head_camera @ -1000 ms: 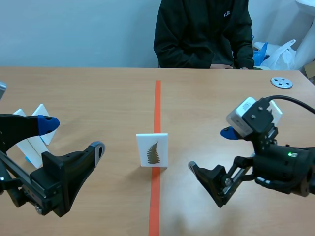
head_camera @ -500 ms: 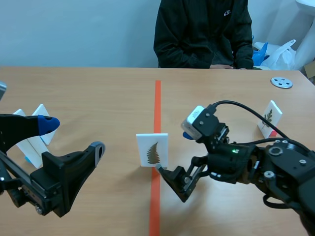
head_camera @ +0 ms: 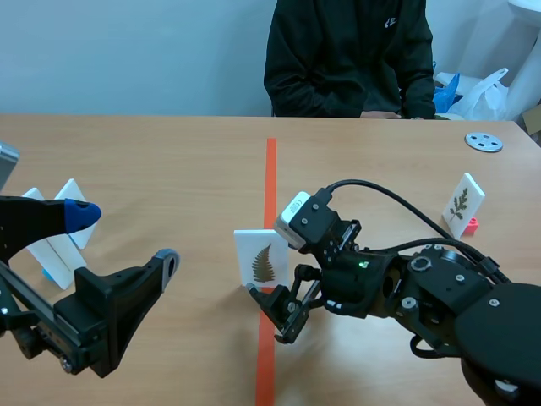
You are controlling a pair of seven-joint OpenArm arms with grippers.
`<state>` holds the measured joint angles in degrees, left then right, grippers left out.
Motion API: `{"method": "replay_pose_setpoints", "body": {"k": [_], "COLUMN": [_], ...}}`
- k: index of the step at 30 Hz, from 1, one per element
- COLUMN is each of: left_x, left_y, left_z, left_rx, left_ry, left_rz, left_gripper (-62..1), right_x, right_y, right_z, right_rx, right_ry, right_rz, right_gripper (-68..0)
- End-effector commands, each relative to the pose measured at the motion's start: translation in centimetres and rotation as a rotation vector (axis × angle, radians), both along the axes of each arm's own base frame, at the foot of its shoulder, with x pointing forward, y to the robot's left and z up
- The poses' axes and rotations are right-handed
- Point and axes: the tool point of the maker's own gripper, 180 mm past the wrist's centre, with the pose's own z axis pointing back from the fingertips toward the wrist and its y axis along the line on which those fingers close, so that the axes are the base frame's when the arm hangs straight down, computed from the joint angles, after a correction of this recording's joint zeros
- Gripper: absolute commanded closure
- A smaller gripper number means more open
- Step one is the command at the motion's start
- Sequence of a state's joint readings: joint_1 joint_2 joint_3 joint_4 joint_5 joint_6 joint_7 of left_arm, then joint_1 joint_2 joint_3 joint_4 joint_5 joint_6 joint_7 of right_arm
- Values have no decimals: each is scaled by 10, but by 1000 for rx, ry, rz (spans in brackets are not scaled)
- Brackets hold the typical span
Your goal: Sort the leaf by its shape. The table is split by an orange tape line. A compound leaf with several leaflets goes to the left side, a simple leaf with one blade goes to the right side. Return to the home posture when a red brick is placed on the table.
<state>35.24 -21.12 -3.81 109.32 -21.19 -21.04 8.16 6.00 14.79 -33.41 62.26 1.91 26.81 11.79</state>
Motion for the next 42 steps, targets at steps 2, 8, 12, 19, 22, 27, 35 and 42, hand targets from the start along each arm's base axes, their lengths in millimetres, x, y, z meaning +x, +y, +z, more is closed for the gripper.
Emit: {"method": "replay_pose_setpoints", "body": {"k": [2, 8, 12, 19, 22, 27, 35, 42], "left_x": [1, 1, 2, 2, 2, 2, 2, 2], "left_y": [0, 0, 1, 1, 1, 1, 1, 1], "left_z": [5, 5, 6, 6, 6, 6, 6, 6], "left_rx": [-17, -17, -18, -18, -18, -18, -18, -18], "left_ry": [-17, -17, -21, -21, -21, -21, -21, -21], "left_rz": [6, 6, 13, 13, 13, 13, 13, 13], "left_gripper": [-623, -623, -623, -623, -623, -623, -623, -623], "right_x": [9, 9, 8, 8, 8, 9, 14, 27], "right_y": [0, 5, 8, 8, 8, 8, 3, -12], "right_z": [15, 18, 17, 19, 21, 21, 24, 42], "right_rx": [30, 36, 40, 49, 57, 56, 63, 71], "right_ry": [-45, -57, -52, -59, -65, -69, -78, -129], "right_rz": [-2, 9, 9, 8, 9, 3, -14, -50], "right_gripper": [-450, -408, -333, -246, -192, -166, -30, -13]}}
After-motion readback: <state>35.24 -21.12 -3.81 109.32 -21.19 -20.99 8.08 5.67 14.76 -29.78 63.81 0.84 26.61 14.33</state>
